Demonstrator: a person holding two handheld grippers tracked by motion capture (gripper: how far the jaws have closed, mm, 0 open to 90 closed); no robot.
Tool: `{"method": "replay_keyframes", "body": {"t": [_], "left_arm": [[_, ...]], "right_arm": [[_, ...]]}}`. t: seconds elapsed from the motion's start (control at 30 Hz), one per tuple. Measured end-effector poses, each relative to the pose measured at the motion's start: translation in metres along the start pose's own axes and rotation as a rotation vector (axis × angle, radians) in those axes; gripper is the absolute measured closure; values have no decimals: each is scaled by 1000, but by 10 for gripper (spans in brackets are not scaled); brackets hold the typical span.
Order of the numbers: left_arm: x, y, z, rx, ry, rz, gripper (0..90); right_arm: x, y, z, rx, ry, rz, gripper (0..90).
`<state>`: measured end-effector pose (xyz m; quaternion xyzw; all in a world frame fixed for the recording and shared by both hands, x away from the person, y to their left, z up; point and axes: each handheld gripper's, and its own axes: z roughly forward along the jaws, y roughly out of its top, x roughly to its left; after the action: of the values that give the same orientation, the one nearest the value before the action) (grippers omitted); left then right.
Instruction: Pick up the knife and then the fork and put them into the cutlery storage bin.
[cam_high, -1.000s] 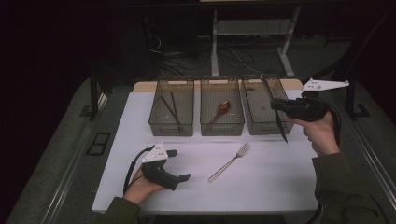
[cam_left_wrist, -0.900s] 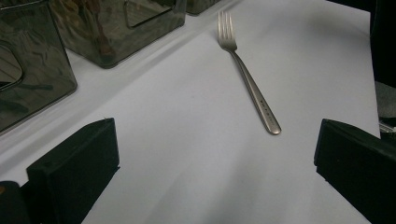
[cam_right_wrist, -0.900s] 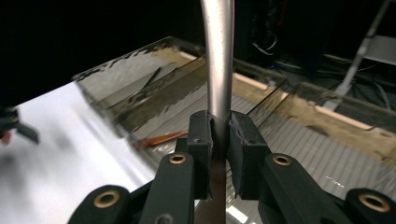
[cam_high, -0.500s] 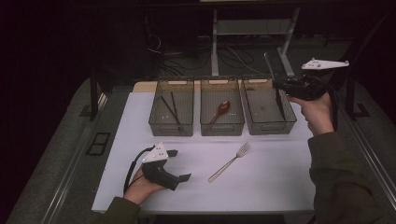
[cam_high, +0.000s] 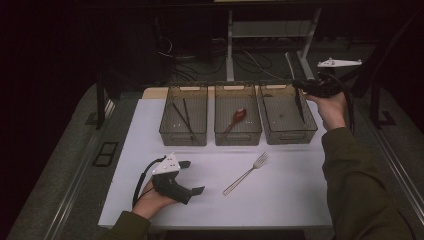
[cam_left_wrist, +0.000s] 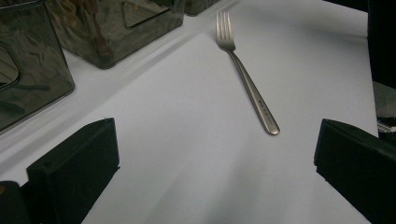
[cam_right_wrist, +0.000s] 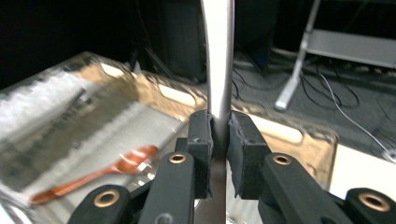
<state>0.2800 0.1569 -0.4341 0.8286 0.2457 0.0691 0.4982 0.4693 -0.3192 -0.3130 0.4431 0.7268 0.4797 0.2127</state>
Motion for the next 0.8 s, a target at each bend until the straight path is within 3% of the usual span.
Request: {"method": "replay_keyframes", "body": {"t": [0.47,0.8], "left_arm": [[0,-1,-1,-1,1,-4,0],[0,-1,-1,0,1,-5,0]], "right_arm": [[-21,-40,27,138,-44,30,786],[-23,-52,39,234,-56,32,785]]}}
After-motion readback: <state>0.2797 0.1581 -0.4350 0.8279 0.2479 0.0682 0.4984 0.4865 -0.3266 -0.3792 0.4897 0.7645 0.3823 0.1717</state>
